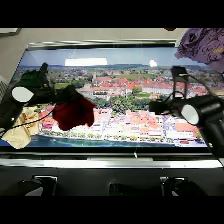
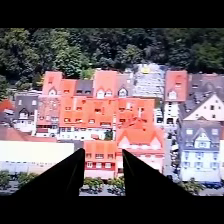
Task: Fold the clothes and pants, and hang the long-sleeved shirts on hangers.
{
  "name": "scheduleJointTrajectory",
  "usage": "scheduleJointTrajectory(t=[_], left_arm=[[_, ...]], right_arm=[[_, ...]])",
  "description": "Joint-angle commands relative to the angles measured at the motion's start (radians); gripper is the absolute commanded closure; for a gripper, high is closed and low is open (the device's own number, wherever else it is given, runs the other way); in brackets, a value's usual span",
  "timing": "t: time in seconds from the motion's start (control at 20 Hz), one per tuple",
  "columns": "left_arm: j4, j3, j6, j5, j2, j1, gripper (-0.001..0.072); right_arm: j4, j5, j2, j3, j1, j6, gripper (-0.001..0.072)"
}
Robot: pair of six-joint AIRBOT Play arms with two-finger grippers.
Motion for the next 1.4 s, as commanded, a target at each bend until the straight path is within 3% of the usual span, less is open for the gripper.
scheduleJointTrajectory(t=[0.0, 0.2, 0.3, 0.35, 0.45, 0.55, 0.65, 0.75, 0.85, 1.0, 1.1, 1.2, 1.35], left_arm=[[-0.142, 0.062, 0.028, 0.234, -0.034, -0.205, 0.0695], [-0.164, 0.063, 0.027, 0.304, -0.157, -0.402, 0.0694], [-0.182, 0.063, -0.015, 0.294, -0.253, -0.462, 0.0692], [-0.212, 0.062, -0.018, 0.281, -0.297, -0.478, 0.0628], [-0.237, 0.063, -0.018, 0.232, -0.340, -0.472, 0.0328], [-0.238, 0.063, -0.003, 0.177, -0.318, -0.420, 0.0150], [-0.233, 0.062, 0.074, 0.104, -0.256, -0.323, 0.0135], [-0.190, 0.062, 0.081, 0.033, -0.175, -0.196, 0.0136], [-0.145, 0.062, 0.082, -0.036, -0.095, -0.060, 0.0136], [-0.116, 0.062, 0.113, -0.099, -0.018, 0.118, 0.0137], [-0.117, 0.062, 0.122, -0.105, -0.005, 0.201, 0.0137], [-0.117, 0.062, 0.122, -0.105, -0.007, 0.255, 0.0137], [-0.117, 0.062, 0.122, -0.105, -0.007, 0.288, 0.0137]], right_arm=[[-0.239, 0.167, 0.115, 0.001, 0.001, 0.100, 0.0401], [-0.341, 0.292, 0.200, 0.001, 0.001, 0.102, 0.0401], [-0.346, 0.307, 0.207, 0.000, 0.001, 0.107, 0.0401], [-0.344, 0.303, 0.207, -0.003, 0.001, 0.113, 0.0401], [-0.344, 0.290, 0.202, -0.005, 0.001, 0.161, 0.0354], [-0.330, 0.292, 0.184, -0.005, 0.001, 0.271, 0.0334], [-0.261, 0.298, 0.146, -0.005, -0.012, 0.354, 0.0298], [-0.087, 0.265, 0.090, -0.003, -0.107, 0.364, 0.0178], [0.211, 0.167, 0.028, -0.003, -0.302, 0.235, 0.0167], [0.730, 0.105, -0.134, -0.004, -0.600, -0.224, 0.0167], [0.826, 0.176, -0.265, -0.007, -0.657, -0.451, 0.0161], [0.905, 0.231, -0.385, -0.018, -0.657, -0.609, 0.0159], [0.984, 0.208, -0.515, -0.052, -0.657, -0.713, 0.0160]])
